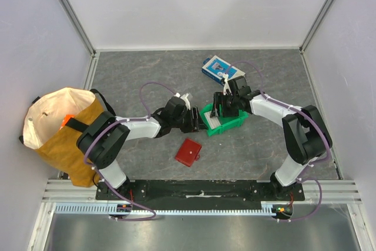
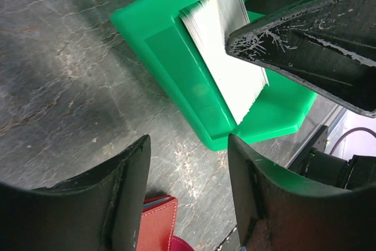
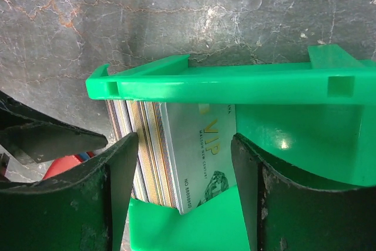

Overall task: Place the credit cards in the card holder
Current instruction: Pick up the credit card from the storage box.

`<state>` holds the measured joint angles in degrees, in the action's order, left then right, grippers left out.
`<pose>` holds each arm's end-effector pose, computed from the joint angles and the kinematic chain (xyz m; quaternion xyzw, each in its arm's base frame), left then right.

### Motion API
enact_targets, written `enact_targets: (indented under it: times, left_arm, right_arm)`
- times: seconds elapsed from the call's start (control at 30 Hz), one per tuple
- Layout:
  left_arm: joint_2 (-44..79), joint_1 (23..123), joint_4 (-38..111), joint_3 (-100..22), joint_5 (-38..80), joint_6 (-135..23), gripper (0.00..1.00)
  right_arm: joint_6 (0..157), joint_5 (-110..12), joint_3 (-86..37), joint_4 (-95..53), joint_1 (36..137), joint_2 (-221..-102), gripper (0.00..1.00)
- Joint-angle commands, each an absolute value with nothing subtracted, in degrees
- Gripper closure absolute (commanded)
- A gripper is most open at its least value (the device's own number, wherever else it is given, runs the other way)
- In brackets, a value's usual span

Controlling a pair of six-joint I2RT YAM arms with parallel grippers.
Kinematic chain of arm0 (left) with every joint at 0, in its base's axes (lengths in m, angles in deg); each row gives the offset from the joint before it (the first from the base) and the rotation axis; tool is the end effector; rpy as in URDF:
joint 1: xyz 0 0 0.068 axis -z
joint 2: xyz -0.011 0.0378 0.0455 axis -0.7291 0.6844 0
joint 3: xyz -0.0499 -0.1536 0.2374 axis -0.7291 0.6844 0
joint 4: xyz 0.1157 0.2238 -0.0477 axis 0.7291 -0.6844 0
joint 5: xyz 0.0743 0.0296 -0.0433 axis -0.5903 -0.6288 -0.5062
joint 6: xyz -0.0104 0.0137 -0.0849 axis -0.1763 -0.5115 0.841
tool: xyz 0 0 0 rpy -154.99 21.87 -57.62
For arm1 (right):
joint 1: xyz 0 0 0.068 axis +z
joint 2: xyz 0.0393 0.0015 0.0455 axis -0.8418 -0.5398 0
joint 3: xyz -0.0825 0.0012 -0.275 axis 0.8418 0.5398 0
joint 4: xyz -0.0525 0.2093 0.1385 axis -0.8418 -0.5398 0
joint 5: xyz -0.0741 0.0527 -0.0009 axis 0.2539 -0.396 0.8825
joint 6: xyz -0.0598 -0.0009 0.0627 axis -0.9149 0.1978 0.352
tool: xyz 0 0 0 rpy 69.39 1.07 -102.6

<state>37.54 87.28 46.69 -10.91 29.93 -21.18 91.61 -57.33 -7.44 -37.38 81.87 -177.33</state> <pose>0.2575 -0.2492 0.1459 0.0203 0.8965 -0.3869 0.2149 0.3210 0.1694 0.1684 -0.0788 0.9432 0.2329 0.2236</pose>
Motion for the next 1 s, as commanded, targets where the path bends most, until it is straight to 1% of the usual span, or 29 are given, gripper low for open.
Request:
enact_targets:
  times: [0.0,0.2,0.47,0.63,0.73,0.83,0.97]
  left_arm:
    - [39.4,88.6,52.8,-11.4,32.7,-17.7,0.42]
    - [39.8,89.6,56.6,-8.9,32.7,-15.0,0.48]
    - [39.5,89.9,56.8,-8.8,32.9,-15.1,0.55]
    - [39.4,89.9,56.7,-8.2,32.8,-15.4,0.61]
    - [38.2,89.9,53.9,-7.9,30.2,-16.4,0.63]
    - [36.6,89.9,51.6,-7.3,27.2,-18.0,0.62]
    - [38.0,90.0,50.3,-9.1,27.7,-19.1,0.62]
  right_arm:
    - [91.4,-59.3,-9.0,-35.3,81.9,-177.9,0.28]
    - [92.3,-61.4,-7.7,-34.2,81.9,-177.3,0.29]
    - [92.9,-65.1,-8.1,-34.1,81.9,-177.0,0.32]
    - [92.9,-66.2,-7.7,-34.0,81.9,-176.7,0.34]
    - [92.6,-64.4,-7.8,-34.2,81.8,-176.2,0.32]
    - [91.9,-62.4,-8.3,-34.2,81.9,-175.7,0.29]
    - [90.8,-61.6,-9.3,-34.4,81.8,-176.8,0.26]
